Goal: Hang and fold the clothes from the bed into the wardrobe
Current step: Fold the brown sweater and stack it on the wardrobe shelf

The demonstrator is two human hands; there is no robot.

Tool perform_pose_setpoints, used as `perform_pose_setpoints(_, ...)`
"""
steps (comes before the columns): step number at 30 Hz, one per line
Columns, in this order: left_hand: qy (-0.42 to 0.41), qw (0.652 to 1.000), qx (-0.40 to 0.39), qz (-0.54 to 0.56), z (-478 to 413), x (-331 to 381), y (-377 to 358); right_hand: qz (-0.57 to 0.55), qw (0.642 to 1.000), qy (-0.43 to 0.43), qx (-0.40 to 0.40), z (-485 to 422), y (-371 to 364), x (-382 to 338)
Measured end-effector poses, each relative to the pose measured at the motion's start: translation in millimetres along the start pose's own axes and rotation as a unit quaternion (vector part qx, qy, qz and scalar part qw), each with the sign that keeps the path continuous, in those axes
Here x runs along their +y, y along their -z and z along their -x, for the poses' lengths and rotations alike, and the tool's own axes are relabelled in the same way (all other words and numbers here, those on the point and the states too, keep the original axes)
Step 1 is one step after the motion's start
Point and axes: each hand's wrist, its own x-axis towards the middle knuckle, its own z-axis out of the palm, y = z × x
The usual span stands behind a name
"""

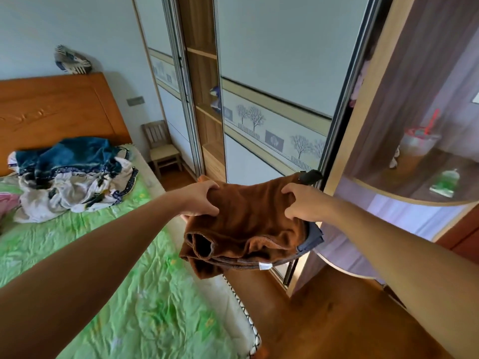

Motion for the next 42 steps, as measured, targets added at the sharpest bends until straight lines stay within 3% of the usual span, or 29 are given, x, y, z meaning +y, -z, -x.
perform_pose_setpoints(11, 0.080, 0.993, 0.086, -0.003, -77.3, 20.0, 29.9, 0.046, 0.992, 0.107, -0.048, -138.8, 59.3, 6.4)
perform_pose_setpoints(17, 0.143, 0.983, 0.113, 0.019, -84.7, 16.5, 43.4, 0.090, 0.982, 0.149, -0.072, -191.3, 69.0, -17.5)
perform_pose_setpoints(24, 0.157, 0.977, 0.141, 0.015, -132.3, 0.4, 85.1, 0.094, 0.976, 0.184, -0.074, -265.1, 80.7, -47.7)
perform_pose_setpoints(30, 0.150, 0.979, 0.135, -0.001, -226.4, -49.6, 163.1, 0.104, 0.976, 0.186, -0.053, -370.2, 79.0, -104.0)
perform_pose_setpoints(42, 0.119, 0.987, 0.108, -0.015, -401.9, -154.2, 388.0, 0.084, 0.982, 0.168, -0.033, -584.7, 109.7, -267.2)
